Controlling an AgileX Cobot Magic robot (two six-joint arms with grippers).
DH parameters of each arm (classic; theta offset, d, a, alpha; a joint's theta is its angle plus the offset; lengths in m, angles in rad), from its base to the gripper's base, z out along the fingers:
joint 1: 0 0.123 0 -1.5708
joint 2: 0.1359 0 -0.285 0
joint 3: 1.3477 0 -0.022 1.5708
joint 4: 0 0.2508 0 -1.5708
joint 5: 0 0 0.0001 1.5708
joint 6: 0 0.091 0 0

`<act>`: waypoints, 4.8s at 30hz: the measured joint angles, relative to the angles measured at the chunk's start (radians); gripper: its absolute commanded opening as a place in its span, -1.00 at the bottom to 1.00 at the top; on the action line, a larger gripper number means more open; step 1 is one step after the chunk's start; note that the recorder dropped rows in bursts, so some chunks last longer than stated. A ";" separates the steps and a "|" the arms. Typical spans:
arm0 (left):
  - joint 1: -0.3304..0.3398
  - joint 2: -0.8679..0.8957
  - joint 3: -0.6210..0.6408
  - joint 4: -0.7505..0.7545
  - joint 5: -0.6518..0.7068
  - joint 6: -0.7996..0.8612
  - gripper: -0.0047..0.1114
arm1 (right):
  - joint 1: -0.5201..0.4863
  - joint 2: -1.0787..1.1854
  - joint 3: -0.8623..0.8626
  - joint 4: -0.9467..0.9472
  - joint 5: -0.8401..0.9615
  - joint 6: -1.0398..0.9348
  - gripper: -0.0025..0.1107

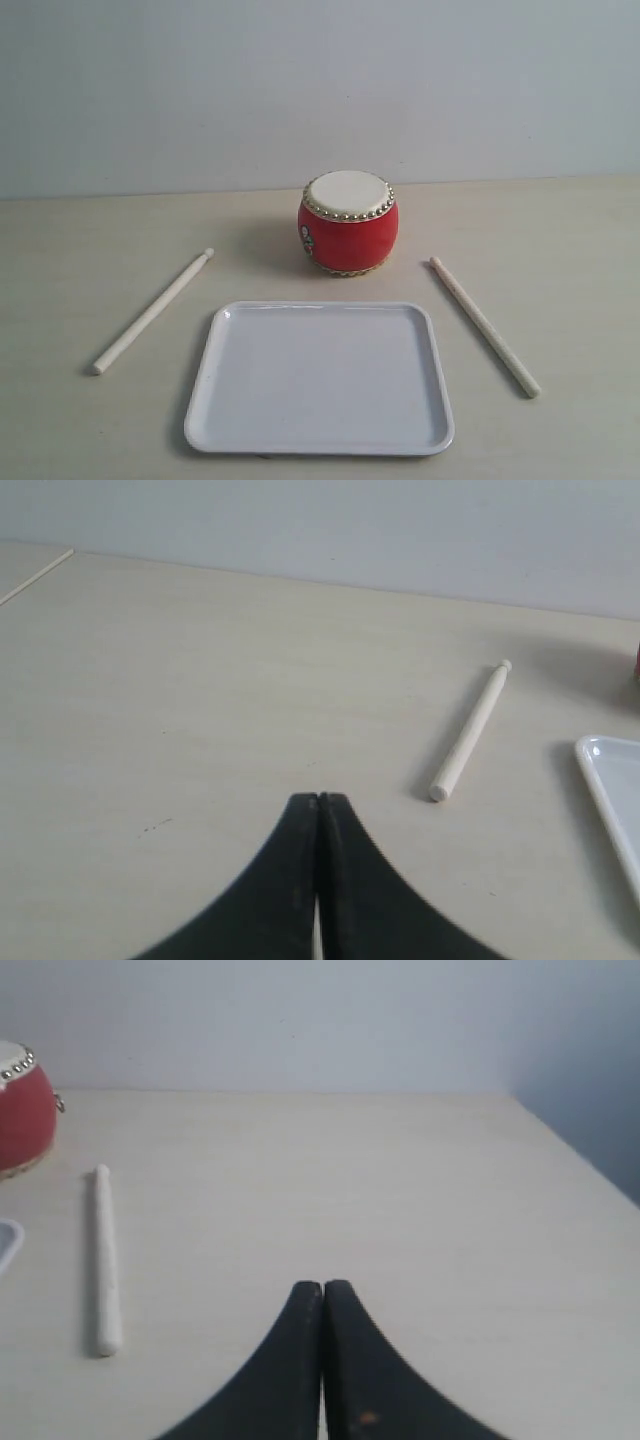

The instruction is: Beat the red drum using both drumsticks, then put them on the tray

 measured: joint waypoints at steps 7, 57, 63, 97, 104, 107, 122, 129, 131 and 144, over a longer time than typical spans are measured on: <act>0.000 0.000 0.000 0.000 0.000 0.000 -0.92 | 0.000 0.000 0.000 -0.111 -0.002 0.000 -0.96; 0.000 0.000 0.000 0.000 0.000 0.000 -0.92 | 0.000 0.000 0.000 0.144 -0.502 0.421 -0.96; 0.000 0.000 0.000 0.000 0.000 0.000 -0.92 | 0.000 0.000 0.000 0.234 -0.620 0.808 -0.96; 0.000 0.000 0.000 0.000 0.000 0.000 -0.92 | 0.042 1.459 -1.345 0.509 0.836 -0.287 -0.96; 0.000 0.000 0.000 0.000 0.000 0.000 -0.92 | 0.163 1.534 -1.311 0.463 0.852 -0.289 -0.96; 0.000 0.000 0.000 0.000 0.000 0.000 -0.92 | 0.168 1.567 -1.267 0.472 0.838 -0.340 -0.90; 0.000 0.000 0.000 0.000 0.000 0.000 -0.92 | 0.334 1.810 -1.245 0.278 0.583 -0.400 -0.27; 0.000 0.000 0.000 0.000 0.000 0.000 -0.92 | 0.334 1.863 -1.245 0.293 0.513 -0.354 -0.24; 0.000 0.000 0.000 0.000 0.000 0.000 -0.92 | 0.334 1.884 -1.245 0.278 0.513 -0.328 -0.17; 0.000 0.000 0.000 0.000 0.000 0.000 -0.92 | 0.334 1.981 -1.245 0.174 0.521 -0.205 -0.07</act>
